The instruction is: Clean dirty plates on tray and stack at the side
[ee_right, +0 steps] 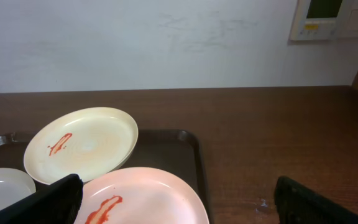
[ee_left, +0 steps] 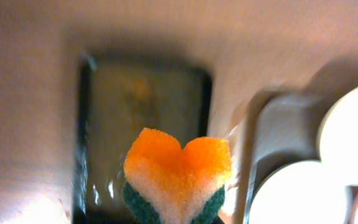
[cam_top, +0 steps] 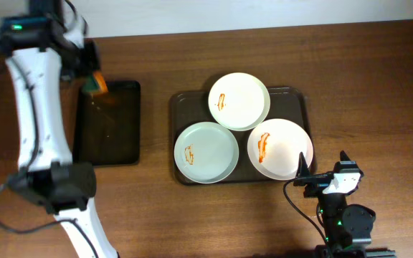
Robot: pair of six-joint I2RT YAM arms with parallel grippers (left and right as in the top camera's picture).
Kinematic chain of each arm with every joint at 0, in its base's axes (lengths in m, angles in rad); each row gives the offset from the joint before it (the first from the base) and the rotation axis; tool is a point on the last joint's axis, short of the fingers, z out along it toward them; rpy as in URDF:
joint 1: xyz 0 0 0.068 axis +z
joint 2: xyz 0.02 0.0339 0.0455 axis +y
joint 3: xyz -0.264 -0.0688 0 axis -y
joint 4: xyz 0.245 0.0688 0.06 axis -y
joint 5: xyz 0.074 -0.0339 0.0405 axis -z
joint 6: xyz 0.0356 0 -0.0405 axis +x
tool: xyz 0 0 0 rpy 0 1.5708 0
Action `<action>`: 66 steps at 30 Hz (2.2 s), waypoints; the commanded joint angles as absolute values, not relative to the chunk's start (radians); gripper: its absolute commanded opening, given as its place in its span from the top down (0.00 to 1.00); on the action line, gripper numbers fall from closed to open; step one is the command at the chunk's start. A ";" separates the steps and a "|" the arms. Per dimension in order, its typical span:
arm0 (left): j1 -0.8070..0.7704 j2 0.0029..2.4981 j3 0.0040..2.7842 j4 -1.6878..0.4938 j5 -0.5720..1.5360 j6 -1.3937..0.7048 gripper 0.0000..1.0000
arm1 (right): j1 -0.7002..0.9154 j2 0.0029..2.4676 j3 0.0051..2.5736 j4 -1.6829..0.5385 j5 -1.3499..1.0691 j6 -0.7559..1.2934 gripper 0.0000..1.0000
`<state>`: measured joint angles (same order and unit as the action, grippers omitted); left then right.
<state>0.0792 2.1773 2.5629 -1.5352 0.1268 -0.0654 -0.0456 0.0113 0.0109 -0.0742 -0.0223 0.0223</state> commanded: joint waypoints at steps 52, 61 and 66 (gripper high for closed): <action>0.199 2.103 2.518 -1.672 0.807 0.132 1.00 | -0.039 0.006 0.006 -0.079 -0.014 0.023 0.01; 0.192 2.093 2.593 -1.634 0.368 0.133 1.00 | -0.039 0.006 0.006 -0.079 -0.014 0.023 0.02; 0.181 2.177 2.220 -1.530 0.395 0.130 1.00 | -0.039 0.006 0.006 -0.079 -0.014 0.023 0.02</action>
<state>0.1909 2.0975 2.4149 -1.5616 0.4355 0.1135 -0.0456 0.0113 0.0109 -0.0742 -0.0223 0.0227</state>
